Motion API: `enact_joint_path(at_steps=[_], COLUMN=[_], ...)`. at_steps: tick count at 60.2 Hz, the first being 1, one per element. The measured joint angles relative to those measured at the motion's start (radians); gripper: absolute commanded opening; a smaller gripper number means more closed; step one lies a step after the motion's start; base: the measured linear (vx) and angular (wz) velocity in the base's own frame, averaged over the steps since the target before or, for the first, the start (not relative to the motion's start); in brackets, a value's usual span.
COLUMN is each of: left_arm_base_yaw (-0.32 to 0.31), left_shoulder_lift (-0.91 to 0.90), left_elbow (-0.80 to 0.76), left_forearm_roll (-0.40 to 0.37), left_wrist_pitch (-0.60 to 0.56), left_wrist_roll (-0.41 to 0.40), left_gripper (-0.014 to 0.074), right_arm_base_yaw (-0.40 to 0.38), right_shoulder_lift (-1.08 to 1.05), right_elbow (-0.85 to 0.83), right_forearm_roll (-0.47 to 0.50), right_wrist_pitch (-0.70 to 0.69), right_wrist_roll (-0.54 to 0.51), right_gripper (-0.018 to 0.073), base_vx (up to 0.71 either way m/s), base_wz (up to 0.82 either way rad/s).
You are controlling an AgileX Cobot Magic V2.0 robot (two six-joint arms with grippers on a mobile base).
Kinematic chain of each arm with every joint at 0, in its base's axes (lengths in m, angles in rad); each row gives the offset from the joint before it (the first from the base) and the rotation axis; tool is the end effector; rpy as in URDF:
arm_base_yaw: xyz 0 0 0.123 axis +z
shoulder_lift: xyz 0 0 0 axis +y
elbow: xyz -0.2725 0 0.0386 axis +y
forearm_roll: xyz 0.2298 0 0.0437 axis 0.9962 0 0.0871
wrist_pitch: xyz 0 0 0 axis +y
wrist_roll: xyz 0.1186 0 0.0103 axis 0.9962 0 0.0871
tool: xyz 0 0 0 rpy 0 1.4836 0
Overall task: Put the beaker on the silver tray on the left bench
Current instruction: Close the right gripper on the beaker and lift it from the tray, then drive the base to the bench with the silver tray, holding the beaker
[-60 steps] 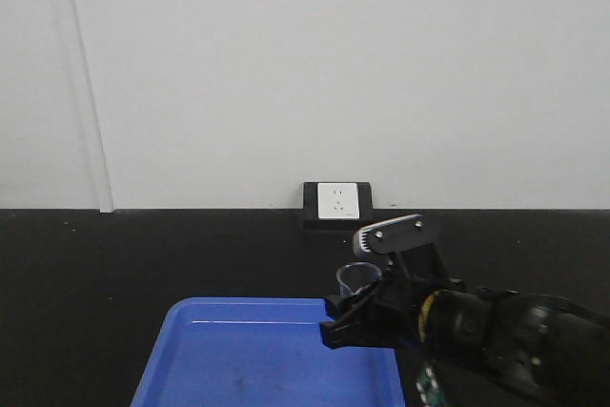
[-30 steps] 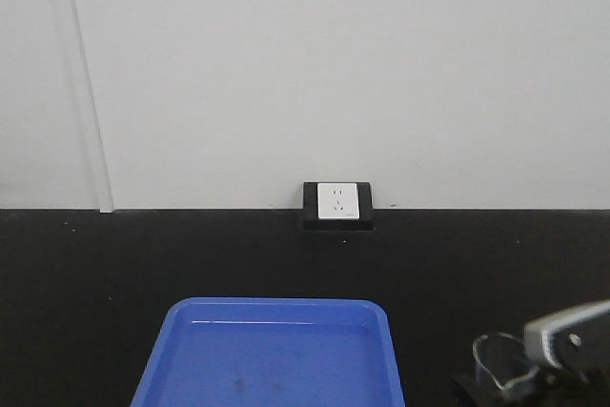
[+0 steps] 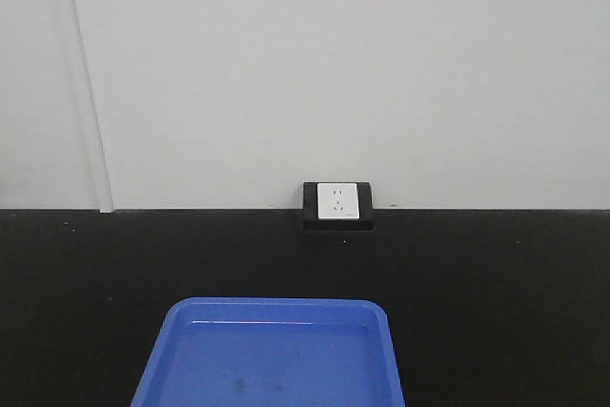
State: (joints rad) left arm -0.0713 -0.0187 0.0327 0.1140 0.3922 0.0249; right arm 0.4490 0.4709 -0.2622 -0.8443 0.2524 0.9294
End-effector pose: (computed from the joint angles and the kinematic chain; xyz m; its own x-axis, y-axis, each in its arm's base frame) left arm 0.0704 0.0002 0.1599 -0.3041 0.1519 -0.9404 0.0701 0.9881 0.1369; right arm 0.1183 0.0323 0.2426 -0.2841 -0.0268 -0.9584 -0.2379 0.9703 0.0434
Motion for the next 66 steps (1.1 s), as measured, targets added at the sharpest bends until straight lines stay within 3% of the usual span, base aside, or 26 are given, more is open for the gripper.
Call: enact_joint_path(at_steps=[66], left_arm_base_yaw=[0.0], left_shoulder_lift=[0.0], left_elbow=[0.0], left_forearm_roll=[0.0], left_wrist_pitch=[0.0], left_wrist_roll=[0.0], left_gripper=[0.0001], right_arm_base_yaw=[0.0], right_shoulder_lift=[-0.007], right_elbow=[0.0], right_forearm_roll=[-0.017], right_wrist_pitch=[0.003], right_wrist_roll=[0.0], right_gripper=[-0.0012], base_vx=[0.0], base_wz=[-0.01])
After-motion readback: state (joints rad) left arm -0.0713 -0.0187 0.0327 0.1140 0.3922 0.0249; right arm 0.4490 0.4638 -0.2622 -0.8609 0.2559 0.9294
